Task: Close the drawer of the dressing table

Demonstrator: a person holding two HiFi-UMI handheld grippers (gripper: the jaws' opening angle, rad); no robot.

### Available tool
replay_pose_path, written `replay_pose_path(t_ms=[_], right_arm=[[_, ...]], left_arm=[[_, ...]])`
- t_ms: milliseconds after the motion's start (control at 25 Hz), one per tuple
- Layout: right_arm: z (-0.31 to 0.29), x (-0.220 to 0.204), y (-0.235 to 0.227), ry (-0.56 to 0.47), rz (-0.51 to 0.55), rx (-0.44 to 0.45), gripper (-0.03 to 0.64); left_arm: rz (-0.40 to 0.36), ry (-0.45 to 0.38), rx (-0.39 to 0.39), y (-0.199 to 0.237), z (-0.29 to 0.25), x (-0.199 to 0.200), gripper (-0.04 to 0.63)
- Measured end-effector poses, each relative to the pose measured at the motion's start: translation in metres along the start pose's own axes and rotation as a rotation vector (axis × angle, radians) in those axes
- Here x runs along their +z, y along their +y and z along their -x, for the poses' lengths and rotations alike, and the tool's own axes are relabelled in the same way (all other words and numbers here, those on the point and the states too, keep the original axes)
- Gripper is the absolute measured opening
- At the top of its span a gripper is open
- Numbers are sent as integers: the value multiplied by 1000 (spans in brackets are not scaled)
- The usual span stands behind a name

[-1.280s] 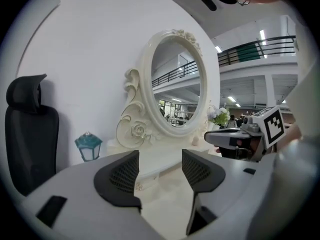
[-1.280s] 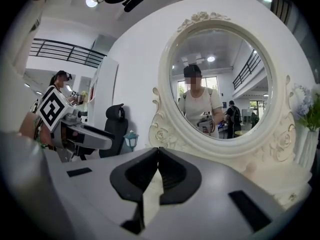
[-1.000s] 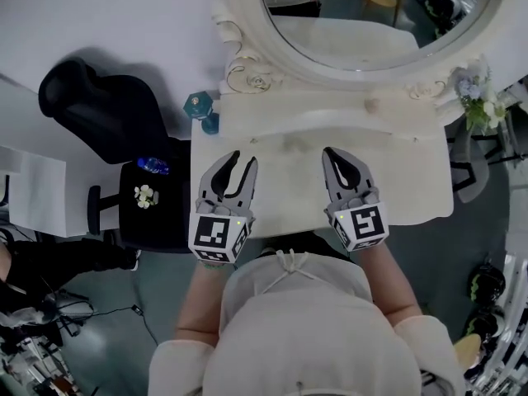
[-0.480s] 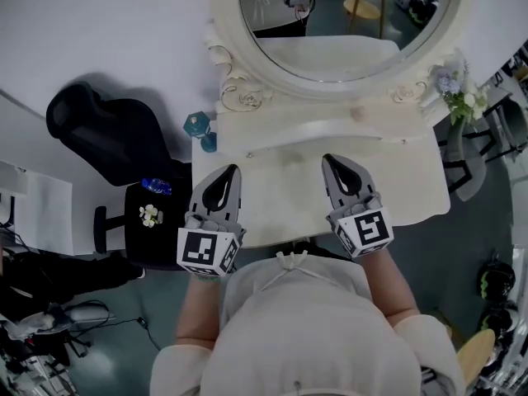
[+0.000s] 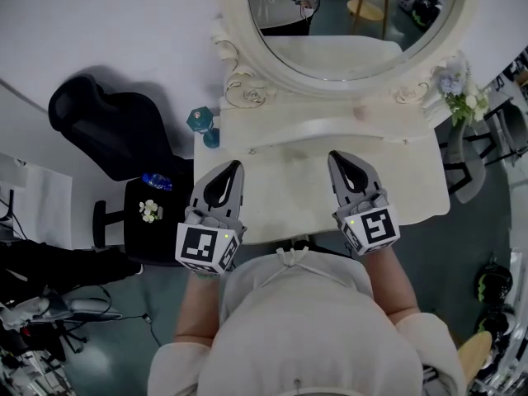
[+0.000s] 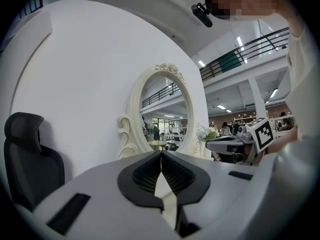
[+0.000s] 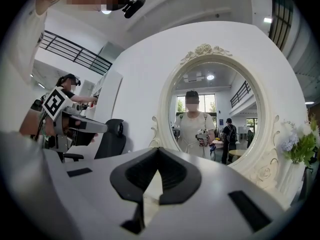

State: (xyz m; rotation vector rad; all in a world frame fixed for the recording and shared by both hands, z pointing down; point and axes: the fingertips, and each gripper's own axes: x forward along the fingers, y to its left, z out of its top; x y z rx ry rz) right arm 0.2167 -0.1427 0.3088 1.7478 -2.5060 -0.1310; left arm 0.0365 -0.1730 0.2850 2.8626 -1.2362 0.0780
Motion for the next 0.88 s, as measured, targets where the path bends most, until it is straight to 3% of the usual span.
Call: replay_pose_path(t_ms=[240,640,880], right_arm=[[-2,0,14,1,29,42,3],[-3,-3,21,12,21,35,2],[-7,-6,24,25,13,42,2]], left_arm=[[-5,4,4,1,4,-1,20],[-11,19,-19,-5,10,1,20],[17,30,6,1,9,2,21]])
